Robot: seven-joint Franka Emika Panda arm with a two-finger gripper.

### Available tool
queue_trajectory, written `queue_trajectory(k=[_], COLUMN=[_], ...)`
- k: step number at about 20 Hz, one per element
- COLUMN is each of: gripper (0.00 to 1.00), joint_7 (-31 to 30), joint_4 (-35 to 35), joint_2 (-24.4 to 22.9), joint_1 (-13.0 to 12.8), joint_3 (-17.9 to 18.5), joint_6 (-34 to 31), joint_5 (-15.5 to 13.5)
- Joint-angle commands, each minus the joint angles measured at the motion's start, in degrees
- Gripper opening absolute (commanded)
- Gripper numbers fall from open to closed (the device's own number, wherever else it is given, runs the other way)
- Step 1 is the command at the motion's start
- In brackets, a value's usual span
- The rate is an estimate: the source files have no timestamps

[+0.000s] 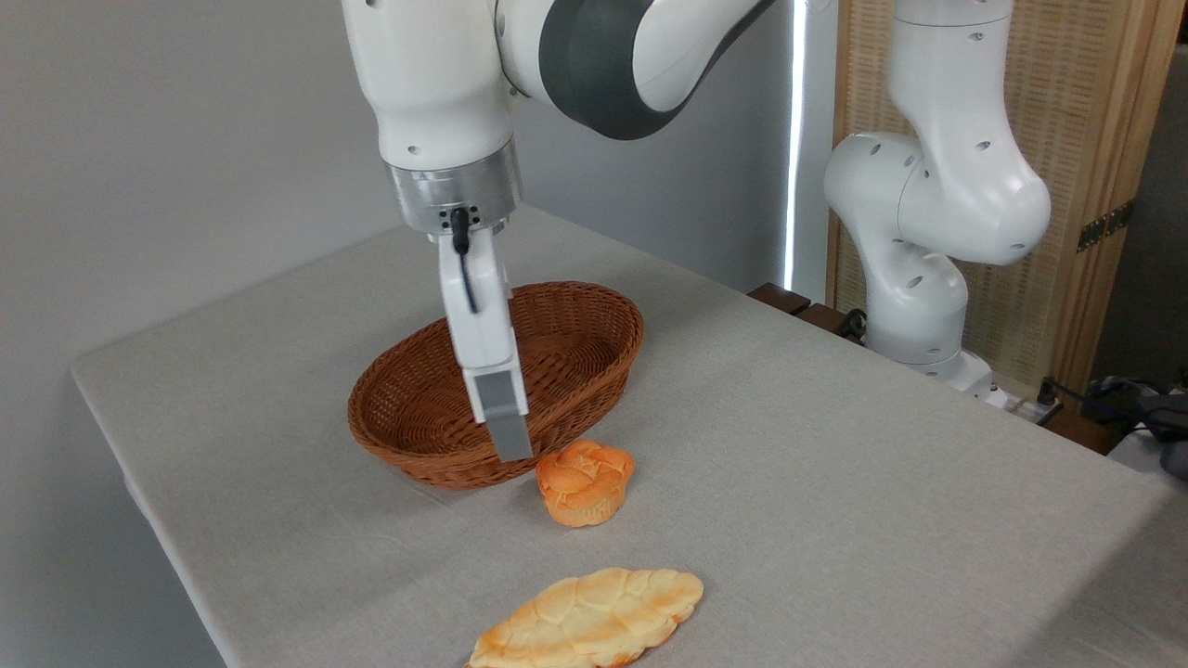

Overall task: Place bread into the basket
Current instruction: 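Open the gripper and move it over the small orange bun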

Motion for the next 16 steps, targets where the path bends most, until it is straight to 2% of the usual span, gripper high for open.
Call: queue_trajectory(k=[1,4,7,12,16], gripper=[1.0,1.0,1.0,1.0,1.0], joint_7=[12.25,16.82,22.88,30.27,31.51], joint_4=[-1.92,-4.12,-7.2,-12.64,-19.23], joint_2=[-0.94,-1.81,-3.83,-8.49,-11.74], joint_1=[0.16,-0.01,-0.19,-0.27,-1.5], joint_3=[0.42,0.24,0.24,0.24,0.24], joint_6=[-0.07,0.19,0.63,1.59,8.43], joint_5=[0.57,4.25,5.75,6.02,6.11])
